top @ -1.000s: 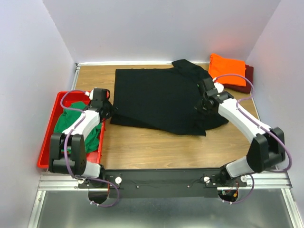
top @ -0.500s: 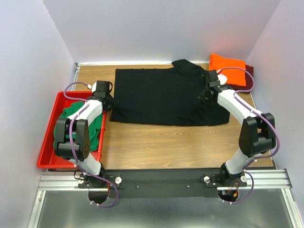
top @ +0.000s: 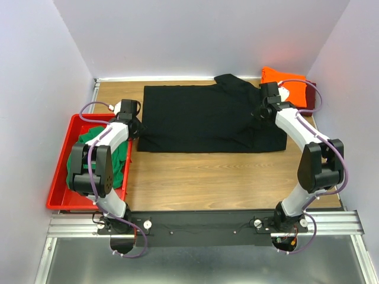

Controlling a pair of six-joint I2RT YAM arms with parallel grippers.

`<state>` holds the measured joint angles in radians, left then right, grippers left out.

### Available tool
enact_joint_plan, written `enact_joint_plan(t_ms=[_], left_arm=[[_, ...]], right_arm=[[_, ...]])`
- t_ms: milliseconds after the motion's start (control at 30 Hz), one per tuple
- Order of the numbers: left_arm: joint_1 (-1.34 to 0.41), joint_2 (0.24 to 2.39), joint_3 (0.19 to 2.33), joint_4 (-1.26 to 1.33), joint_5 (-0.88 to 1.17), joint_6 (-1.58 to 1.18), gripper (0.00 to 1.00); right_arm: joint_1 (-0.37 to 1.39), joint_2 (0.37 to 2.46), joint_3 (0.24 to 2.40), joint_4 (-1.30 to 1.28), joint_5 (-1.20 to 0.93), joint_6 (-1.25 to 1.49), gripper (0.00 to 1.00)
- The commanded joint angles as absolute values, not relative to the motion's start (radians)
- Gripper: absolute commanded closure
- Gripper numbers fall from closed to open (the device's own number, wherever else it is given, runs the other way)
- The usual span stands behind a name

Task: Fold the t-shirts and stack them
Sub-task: Fold the tshirt

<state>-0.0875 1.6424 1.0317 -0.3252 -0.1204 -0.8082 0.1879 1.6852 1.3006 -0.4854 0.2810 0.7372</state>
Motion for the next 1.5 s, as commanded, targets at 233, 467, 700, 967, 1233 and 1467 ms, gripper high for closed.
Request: enact_joint_plan(t_ms=[233,467,700,967,1233,1467], left_arm=[[-0.092,1.689,1.118,-0.348,-0.17,-0.807,1.0],[-0.092,1.718,1.132,-0.354,-0.183,-0.813,1.0],[-0.091,1.735,1.15,-0.362,-0.198,-0.815,1.0],[-0.084,1.746,1.17,-0.373,-0.207,-0.815,1.0],[-0.08,1.766,1.19,-0.385,-0.221,-0.81,1.0],[-0.08,1.786,1.207,-0.388,-0.222,-0.815,1.0]], right_arm=[[0.147,1.72,1.348,-0.439,0.23,0.726,1.0],[0.138,1.753,1.377,-0.43,0.207,0.721,1.0],[0.129,1.775,1.413,-0.423,0.187,0.726,0.99],[0.12,1.799,1.442,-0.42,0.176,0.73,0.99],[0.11,1.825,1.45,-0.417,0.164,0.733,1.0],[0.104,1.859,1.465,-0.413,0.153,0.732,1.0]])
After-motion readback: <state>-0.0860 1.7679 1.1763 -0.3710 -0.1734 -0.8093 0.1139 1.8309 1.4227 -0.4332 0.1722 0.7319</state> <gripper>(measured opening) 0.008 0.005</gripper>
